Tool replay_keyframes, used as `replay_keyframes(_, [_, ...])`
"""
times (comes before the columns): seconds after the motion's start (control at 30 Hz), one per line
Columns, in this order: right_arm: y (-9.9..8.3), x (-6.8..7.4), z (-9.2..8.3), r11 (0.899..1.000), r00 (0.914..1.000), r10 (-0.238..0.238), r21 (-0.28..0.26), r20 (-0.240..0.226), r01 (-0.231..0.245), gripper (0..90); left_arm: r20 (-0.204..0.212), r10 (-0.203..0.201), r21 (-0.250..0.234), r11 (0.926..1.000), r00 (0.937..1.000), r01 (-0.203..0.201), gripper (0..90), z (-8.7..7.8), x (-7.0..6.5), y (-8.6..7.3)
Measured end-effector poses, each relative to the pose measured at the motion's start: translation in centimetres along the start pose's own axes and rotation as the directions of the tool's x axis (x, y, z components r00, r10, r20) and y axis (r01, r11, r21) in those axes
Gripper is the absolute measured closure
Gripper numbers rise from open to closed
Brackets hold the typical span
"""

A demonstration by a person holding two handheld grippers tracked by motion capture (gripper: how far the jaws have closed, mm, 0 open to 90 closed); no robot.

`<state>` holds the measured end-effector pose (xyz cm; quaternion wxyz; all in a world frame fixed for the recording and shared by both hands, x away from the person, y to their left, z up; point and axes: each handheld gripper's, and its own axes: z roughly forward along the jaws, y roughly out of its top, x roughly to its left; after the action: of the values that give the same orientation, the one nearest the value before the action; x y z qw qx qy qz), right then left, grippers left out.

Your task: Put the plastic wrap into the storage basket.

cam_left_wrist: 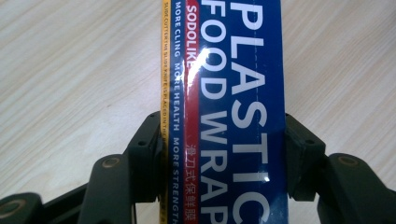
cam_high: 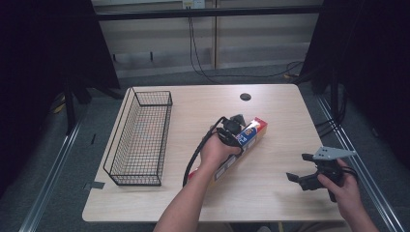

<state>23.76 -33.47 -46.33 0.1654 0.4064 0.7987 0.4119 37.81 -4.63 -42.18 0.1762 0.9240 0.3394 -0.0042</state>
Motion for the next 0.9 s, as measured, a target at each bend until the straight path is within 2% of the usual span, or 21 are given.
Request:
replay_keyframes(0.07, [0.0, 0.0, 0.0, 1.0, 1.0, -0.003, 0.0, 0.0, 0.003, 1.9, -0.011, -0.002, -0.004, 1.0, 0.9999, 0.002, 42.8, -0.6, 0.2, 0.0])
replay_keyframes(0.13, [0.1, 0.0, 0.0, 1.0, 1.0, -0.001, -0.002, -0.003, 0.001, 1.9, -0.007, -0.029, -0.018, 0.9994, 0.9996, 0.028, 42.8, -1.4, 0.6, 0.0])
replay_keyframes(0.27, [0.1, 0.0, 0.0, 1.0, 1.0, -0.001, -0.005, 0.001, 0.001, 1.9, -0.022, -0.05, -0.018, 0.9986, 0.9985, 0.049, 42.8, -2.4, 1.0, -0.1])
replay_keyframes(0.43, [0.1, 0.0, 0.1, 1.0, 1.0, -0.002, -0.006, 0.0, 0.002, 1.9, -0.026, -0.069, -0.028, 0.9973, 0.9973, 0.068, 42.8, -3.3, 1.6, -0.4])
replay_keyframes(0.57, [0.1, 0.0, 0.1, 1.0, 1.0, -0.001, -0.006, -0.001, 0.001, 1.9, -0.023, -0.068, -0.019, 0.9976, 0.9974, 0.067, 42.8, -3.8, 2.0, -0.6])
replay_keyframes(0.6, [0.1, 0.0, 0.1, 1.0, 1.0, 0.001, -0.009, -0.008, -0.001, 1.9, -0.032, -0.085, -0.023, 0.9962, 0.9959, 0.084, 42.8, -4.1, 2.1, -0.7])
replay_keyframes(0.67, [0.1, 0.0, 0.1, 1.0, 1.0, -0.002, -0.005, -0.003, 0.002, 1.9, -0.041, -0.084, -0.027, 0.9962, 0.9956, 0.083, 42.7, -4.2, 2.2, -0.7])
replay_keyframes(0.73, [0.1, 0.0, 0.1, 1.0, 1.0, -0.003, 0.0, -0.004, 0.003, 1.9, -0.04, -0.101, -0.031, 0.9945, 0.9941, 0.1, 42.8, -4.4, 2.3, -0.8])
replay_keyframes(0.77, [0.1, 0.0, 0.1, 1.0, 1.0, -0.005, 0.0, -0.006, 0.005, 1.9, -0.037, -0.092, -0.017, 0.9957, 0.9951, 0.091, 42.8, -4.6, 2.5, -0.9])
replay_keyframes(0.8, [0.1, -0.1, 0.1, 1.0, 1.0, -0.004, -0.001, -0.006, 0.004, 1.9, -0.041, -0.116, -0.032, 0.9929, 0.9924, 0.115, 42.8, -4.8, 2.5, -1.0])
replay_keyframes(0.87, [0.1, -0.1, 0.1, 1.0, 1.0, -0.004, -0.004, -0.004, 0.004, 1.9, -0.04, -0.112, -0.023, 0.9936, 0.9929, 0.111, 42.8, -5.0, 2.7, -1.0])
replay_keyframes(0.9, [0.1, -0.1, 0.1, 1.0, 1.0, -0.004, -0.004, -0.004, 0.004, 1.9, -0.043, -0.118, -0.035, 0.9926, 0.9921, 0.116, 42.8, -5.1, 2.7, -1.1])
